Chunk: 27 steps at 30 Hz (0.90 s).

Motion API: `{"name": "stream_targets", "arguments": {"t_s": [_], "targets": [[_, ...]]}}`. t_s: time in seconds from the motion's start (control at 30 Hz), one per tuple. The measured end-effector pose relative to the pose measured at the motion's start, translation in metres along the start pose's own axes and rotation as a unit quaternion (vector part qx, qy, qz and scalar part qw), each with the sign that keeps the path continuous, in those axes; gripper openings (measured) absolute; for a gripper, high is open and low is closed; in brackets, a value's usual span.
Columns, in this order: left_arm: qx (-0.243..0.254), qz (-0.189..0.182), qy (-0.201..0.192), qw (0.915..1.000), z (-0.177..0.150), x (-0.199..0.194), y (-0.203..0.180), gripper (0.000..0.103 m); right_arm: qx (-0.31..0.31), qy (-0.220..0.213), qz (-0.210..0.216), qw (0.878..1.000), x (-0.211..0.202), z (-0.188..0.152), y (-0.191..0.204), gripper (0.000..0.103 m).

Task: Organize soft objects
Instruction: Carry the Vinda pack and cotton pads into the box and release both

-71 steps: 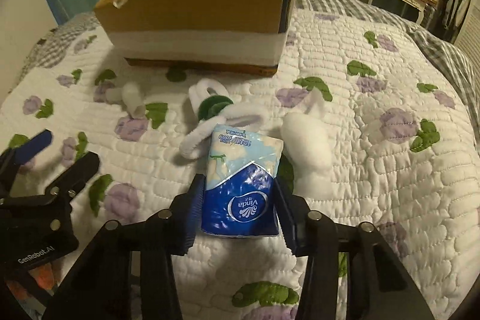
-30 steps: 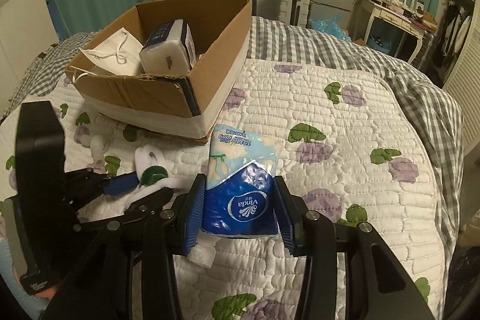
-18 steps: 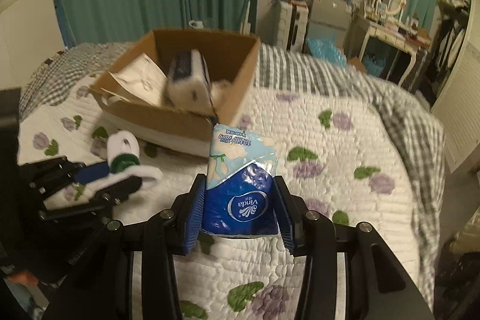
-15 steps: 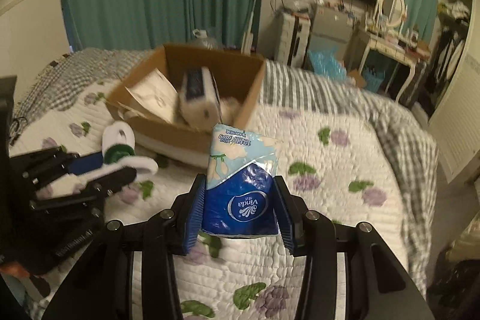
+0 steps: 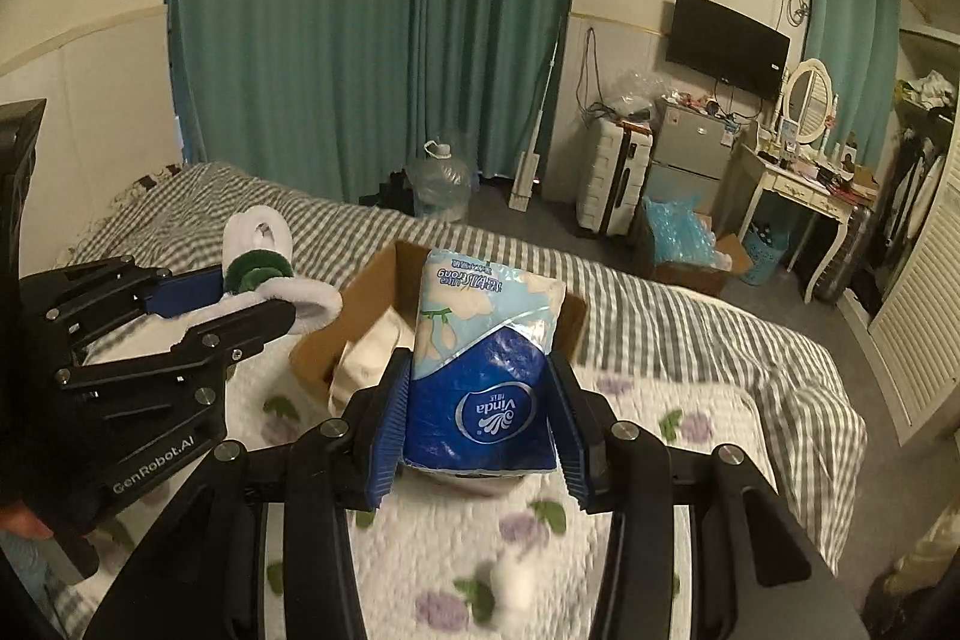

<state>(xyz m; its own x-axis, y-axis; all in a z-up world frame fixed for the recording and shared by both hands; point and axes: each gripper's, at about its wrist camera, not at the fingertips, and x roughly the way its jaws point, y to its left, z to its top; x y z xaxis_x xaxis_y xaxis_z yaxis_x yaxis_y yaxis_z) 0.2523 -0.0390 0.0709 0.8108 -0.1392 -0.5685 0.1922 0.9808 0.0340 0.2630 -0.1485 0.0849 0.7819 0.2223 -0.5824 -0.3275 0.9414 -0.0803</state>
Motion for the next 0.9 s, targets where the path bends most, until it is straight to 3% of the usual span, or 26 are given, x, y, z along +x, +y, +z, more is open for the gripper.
{"name": "stream_targets", "arguments": {"t_s": [0.2,0.43,0.5,0.57,0.67,0.73,0.9], "targets": [[0.039,0.012,0.008,0.9992,0.008,0.055,0.003,0.034,0.013,0.025,0.008,1.000,0.070,0.022,-0.008,0.043],[0.027,0.002,0.052,0.9983,0.003,0.121,0.011,0.036,0.030,0.067,0.017,0.997,0.157,0.019,-0.029,0.043],[0.031,0.008,0.061,0.9976,0.000,0.134,0.009,0.045,0.028,0.073,0.016,0.997,0.174,0.015,-0.033,0.044],[0.029,0.013,0.058,0.9978,-0.006,0.140,0.008,0.064,0.029,0.076,0.014,0.997,0.186,0.011,-0.036,0.045],[0.026,0.018,0.046,0.9984,-0.008,0.142,0.010,0.072,0.048,0.075,0.011,0.996,0.197,0.007,-0.046,0.054],[0.026,0.011,0.045,0.9986,-0.007,0.140,0.012,0.072,0.058,0.072,0.013,0.996,0.200,0.005,-0.052,0.072],[0.015,0.011,0.034,0.9992,0.004,0.118,0.015,0.080,0.073,0.047,0.008,0.996,0.180,0.009,-0.062,0.086]]}}
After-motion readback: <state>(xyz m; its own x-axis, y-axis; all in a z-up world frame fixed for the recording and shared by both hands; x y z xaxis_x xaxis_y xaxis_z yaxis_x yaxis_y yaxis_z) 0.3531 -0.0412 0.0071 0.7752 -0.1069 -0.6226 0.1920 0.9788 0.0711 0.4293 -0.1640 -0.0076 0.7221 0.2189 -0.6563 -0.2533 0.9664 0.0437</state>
